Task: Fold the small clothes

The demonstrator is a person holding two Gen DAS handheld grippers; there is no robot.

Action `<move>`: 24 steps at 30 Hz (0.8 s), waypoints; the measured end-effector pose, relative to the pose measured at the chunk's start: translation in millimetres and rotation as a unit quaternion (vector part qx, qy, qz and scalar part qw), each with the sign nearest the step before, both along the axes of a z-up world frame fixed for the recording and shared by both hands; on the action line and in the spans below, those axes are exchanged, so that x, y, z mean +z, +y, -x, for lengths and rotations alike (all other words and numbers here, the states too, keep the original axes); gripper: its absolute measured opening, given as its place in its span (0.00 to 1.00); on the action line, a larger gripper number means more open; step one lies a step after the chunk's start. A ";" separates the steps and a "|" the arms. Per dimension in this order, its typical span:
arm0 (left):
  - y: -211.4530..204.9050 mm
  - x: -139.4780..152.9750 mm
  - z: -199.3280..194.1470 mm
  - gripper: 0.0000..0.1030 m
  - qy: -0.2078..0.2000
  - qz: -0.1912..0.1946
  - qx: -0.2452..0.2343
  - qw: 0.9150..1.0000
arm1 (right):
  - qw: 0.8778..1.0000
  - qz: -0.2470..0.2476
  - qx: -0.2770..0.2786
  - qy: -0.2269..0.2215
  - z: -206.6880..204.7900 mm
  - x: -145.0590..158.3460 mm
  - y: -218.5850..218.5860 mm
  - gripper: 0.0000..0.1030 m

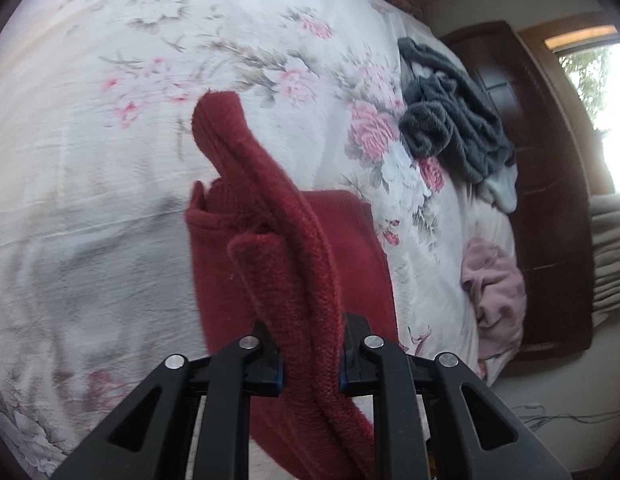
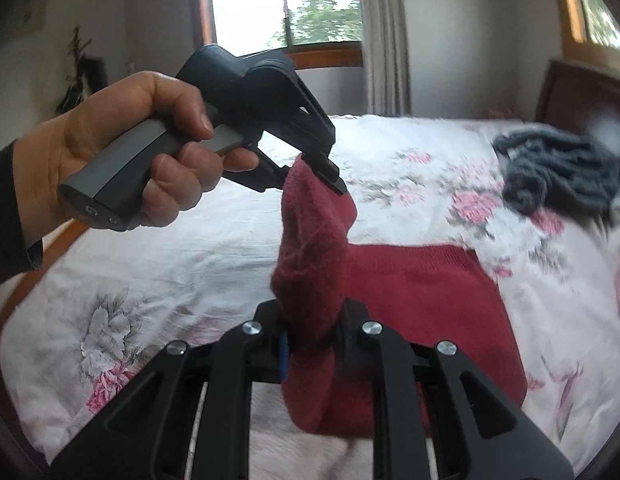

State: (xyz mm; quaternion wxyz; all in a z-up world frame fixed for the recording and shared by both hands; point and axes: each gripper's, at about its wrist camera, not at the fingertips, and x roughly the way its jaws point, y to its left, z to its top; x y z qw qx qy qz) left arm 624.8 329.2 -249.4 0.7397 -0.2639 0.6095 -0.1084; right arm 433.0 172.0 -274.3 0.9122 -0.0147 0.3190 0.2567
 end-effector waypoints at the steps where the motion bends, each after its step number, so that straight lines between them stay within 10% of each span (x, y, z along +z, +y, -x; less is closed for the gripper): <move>1: -9.6 -0.3 -2.4 0.17 0.002 -0.009 -0.004 1.000 | 1.000 -0.010 -0.004 0.005 -1.5 -2.9 -7.7 0.14; 24: -105.6 -32.9 -40.3 0.17 0.037 -0.091 -0.030 0.995 | 0.987 -0.135 -0.057 0.064 -35.5 -46.6 -111.5 0.14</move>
